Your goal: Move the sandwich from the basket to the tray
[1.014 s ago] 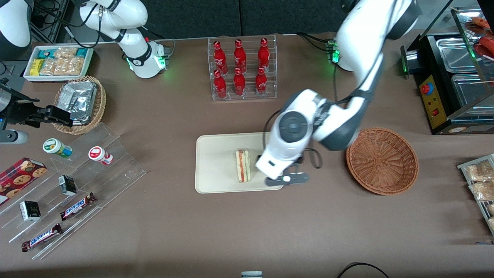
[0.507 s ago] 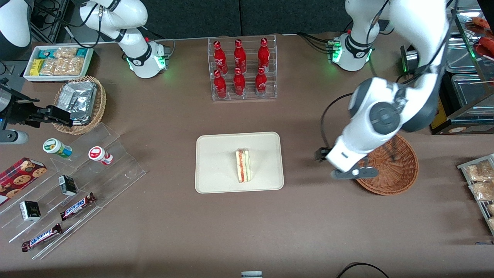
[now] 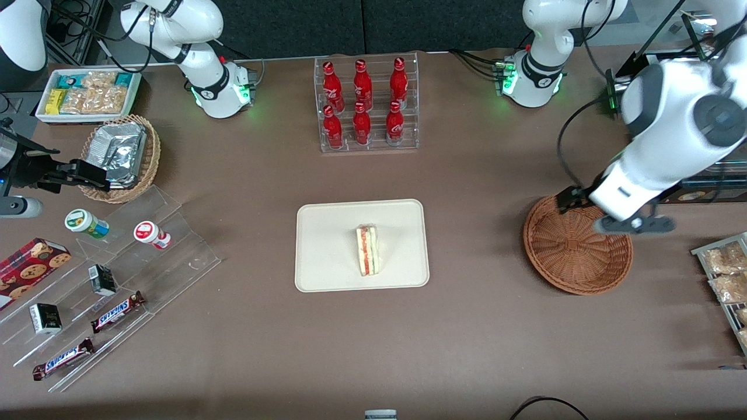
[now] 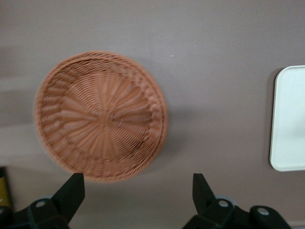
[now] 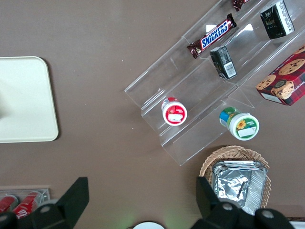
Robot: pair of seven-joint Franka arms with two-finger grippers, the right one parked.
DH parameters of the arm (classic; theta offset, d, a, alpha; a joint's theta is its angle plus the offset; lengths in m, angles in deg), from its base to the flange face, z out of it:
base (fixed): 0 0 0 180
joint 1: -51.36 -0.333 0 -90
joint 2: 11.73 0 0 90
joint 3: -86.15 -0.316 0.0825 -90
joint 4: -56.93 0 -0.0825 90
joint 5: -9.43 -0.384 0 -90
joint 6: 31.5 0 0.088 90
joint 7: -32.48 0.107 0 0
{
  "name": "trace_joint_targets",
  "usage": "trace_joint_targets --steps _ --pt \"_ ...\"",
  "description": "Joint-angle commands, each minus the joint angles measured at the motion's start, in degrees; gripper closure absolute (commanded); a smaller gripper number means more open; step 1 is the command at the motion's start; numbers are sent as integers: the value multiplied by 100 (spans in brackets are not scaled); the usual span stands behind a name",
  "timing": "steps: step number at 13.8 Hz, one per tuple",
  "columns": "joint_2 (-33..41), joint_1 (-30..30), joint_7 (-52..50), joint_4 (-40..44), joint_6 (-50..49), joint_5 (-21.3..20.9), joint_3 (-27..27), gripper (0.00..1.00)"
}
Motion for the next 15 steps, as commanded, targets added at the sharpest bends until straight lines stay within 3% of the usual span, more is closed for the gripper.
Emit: trace_joint_targets --steps 1,6,15 --pt "316 -208 151 135 -478 93 40 0" --pt "263 -288 160 945 -1016 58 -92 0" --pt "245 -323 151 1218 -1016 22 -100 0"
